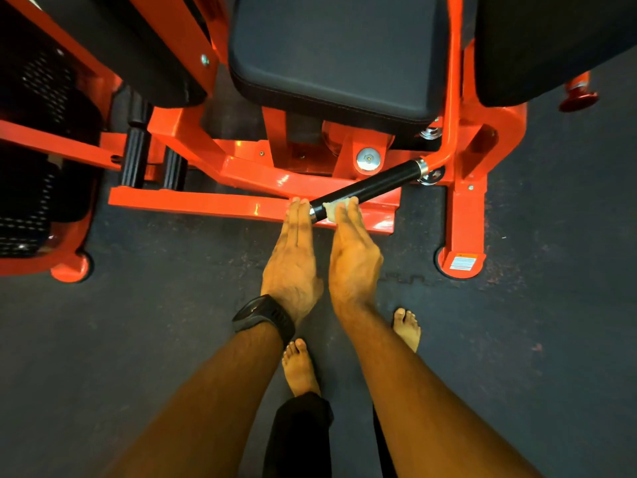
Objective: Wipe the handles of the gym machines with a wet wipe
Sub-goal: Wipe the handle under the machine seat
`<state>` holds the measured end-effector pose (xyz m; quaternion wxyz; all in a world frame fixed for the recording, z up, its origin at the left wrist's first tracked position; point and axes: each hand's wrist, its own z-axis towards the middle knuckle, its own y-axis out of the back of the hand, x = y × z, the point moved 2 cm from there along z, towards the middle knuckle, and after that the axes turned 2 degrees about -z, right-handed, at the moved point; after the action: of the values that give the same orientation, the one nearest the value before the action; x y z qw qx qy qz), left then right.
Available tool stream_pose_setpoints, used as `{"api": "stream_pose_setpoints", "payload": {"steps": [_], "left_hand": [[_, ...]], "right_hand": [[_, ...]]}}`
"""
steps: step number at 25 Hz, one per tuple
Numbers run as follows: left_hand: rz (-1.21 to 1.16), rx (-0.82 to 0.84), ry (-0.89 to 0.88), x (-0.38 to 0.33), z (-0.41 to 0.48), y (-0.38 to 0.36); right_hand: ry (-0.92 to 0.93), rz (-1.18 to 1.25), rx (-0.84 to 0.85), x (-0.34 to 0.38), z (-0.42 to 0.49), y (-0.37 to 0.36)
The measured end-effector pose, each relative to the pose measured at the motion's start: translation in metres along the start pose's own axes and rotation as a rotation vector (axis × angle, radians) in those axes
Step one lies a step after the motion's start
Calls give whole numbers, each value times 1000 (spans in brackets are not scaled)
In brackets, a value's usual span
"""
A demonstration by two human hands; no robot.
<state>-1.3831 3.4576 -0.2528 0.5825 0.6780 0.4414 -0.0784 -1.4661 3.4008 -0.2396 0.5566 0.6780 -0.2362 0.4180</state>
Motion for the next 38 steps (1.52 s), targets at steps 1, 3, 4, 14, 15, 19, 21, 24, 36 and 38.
{"api": "stream_pose_setpoints", "payload": {"steps": [1, 3, 4, 14, 15, 19, 21, 24, 36, 38], "left_hand": [[0, -1, -7, 0, 1, 2], [2, 1, -6, 0, 1, 4], [-1, 3, -1, 0, 1, 4], [4, -25, -10, -3, -2, 5], [8, -29, -6, -2, -3, 4], [-6, -21, 22, -7, -2, 3], [-12, -18, 18, -6, -2, 4], [-19, -30, 20, -7, -2, 2], [18, 9, 28, -8, 0, 4], [30, 15, 35, -9, 0, 4]], "right_hand": [[119, -107, 36, -5, -1, -3], [299, -285, 61, -20, 8, -5], [351, -352, 49, -27, 16, -1], [497, -664, 252, -14, 67, 10], [485, -700, 258, -10, 65, 9], [570, -737, 384, -12, 88, 22], [395, -788, 405, -10, 99, 28], [570, -732, 566, 3, 80, 13], [344, -917, 744, 15, 137, 9], [491, -871, 745, 25, 121, 3]]}}
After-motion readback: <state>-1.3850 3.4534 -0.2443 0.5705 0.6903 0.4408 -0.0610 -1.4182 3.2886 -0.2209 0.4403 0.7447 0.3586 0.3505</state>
